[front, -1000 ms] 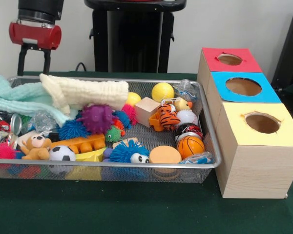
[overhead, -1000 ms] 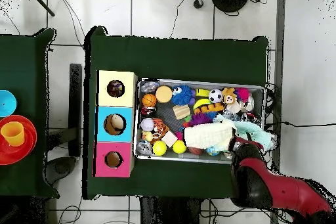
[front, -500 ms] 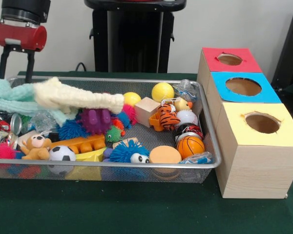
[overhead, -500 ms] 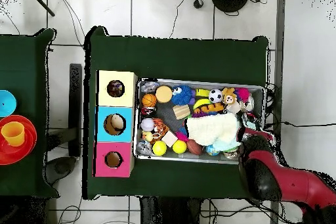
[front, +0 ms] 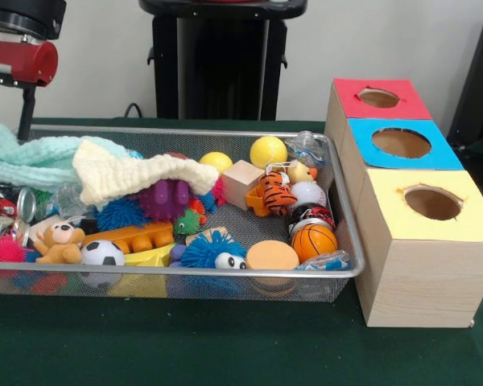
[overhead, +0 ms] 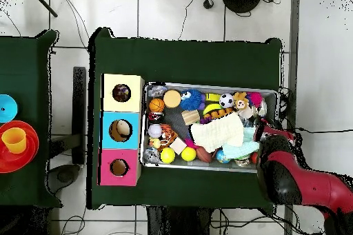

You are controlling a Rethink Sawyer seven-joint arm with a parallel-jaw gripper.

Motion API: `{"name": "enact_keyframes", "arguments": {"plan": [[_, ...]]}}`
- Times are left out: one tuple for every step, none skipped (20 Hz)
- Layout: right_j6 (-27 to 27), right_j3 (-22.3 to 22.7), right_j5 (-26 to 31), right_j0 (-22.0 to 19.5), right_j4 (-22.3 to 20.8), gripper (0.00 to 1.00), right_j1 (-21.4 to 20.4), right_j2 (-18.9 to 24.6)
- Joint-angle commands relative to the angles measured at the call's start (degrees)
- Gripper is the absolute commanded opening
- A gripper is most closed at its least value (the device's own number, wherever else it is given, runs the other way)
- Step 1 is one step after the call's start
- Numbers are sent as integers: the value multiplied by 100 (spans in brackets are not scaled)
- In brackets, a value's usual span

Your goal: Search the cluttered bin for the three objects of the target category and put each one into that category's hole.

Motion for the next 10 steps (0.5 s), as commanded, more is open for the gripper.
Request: {"name": "enact_keyframes", "arguments": {"plan": [[240,-120,35,49,-334,100,117,355],[249,-98,26,45,-332,100,97,343],[260,-113,-4,84,-326,100,109,302],[269,-107,-64,102,-345,100,126,275],[272,-136,-101,121,-354,100,172,272],[269,-145,-113,105,-371,100,203,311],[268,-166,-142,98,-392,100,264,328],[272,-197,-175,128,-395,100,327,312],[282,-229,-228,170,-393,100,392,279],[284,-255,-280,192,-410,100,460,261]]}}
